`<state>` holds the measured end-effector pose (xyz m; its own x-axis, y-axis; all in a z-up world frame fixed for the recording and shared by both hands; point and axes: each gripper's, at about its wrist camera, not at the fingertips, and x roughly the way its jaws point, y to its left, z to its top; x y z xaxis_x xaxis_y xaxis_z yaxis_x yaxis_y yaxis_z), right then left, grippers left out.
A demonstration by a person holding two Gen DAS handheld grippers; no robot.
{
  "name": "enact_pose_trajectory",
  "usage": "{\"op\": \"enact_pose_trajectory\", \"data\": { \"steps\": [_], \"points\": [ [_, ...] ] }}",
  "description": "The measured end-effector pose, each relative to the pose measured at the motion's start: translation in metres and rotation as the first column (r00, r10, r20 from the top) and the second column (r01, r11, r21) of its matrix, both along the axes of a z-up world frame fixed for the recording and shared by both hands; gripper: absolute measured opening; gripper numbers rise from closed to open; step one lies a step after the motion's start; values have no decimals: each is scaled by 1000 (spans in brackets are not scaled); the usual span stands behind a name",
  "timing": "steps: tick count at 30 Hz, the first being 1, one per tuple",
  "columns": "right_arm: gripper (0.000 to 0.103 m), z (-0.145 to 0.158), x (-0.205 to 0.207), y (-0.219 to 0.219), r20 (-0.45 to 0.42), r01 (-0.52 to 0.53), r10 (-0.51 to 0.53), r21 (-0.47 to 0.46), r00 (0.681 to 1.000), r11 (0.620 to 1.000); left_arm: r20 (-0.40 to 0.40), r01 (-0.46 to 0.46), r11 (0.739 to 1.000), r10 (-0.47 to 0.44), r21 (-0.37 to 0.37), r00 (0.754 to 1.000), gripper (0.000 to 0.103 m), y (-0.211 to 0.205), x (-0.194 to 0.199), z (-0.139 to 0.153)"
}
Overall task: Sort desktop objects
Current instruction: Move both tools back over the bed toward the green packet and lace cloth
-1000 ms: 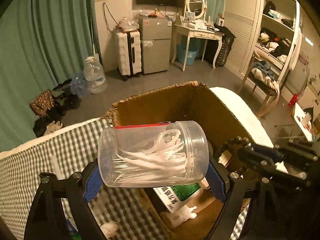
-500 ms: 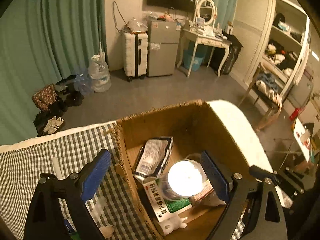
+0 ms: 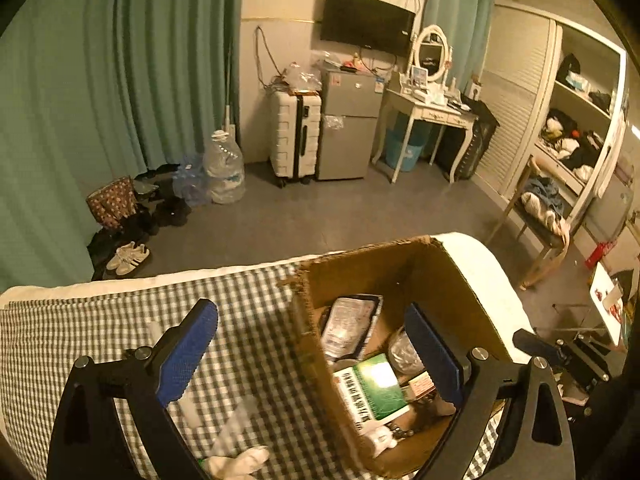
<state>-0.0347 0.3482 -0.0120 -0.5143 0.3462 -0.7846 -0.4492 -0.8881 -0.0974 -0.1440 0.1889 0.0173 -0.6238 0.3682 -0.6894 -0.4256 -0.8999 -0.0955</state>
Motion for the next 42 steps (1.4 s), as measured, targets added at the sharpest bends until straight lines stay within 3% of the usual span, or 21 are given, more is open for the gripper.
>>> {"op": "enact_pose_trajectory", "data": {
  "steps": [5,16,25,35,42],
  "points": [
    [45,11,-7,-18,-28,-58,58,13,998,998,-68,-31,999,29,-21,997,100,-40,0,9],
    [49,6,-37,-62,-95,-119,114,-49,989,992,-54,-243,970,244,28,968,101,-139,-28,6],
    [57,-3,-59,-108,-72,-204,201,-38,977,978,-76,-255,966,258,40,963,102,-190,-24,-6],
    [61,-37,-72,-147,-36,-268,265,-96,963,959,-9,-280,960,280,-6,960,103,-241,-8,-62],
    [61,-82,-77,-168,34,-310,318,-149,947,939,42,-309,950,308,36,951,103,-272,8,-97]
  ]
}}
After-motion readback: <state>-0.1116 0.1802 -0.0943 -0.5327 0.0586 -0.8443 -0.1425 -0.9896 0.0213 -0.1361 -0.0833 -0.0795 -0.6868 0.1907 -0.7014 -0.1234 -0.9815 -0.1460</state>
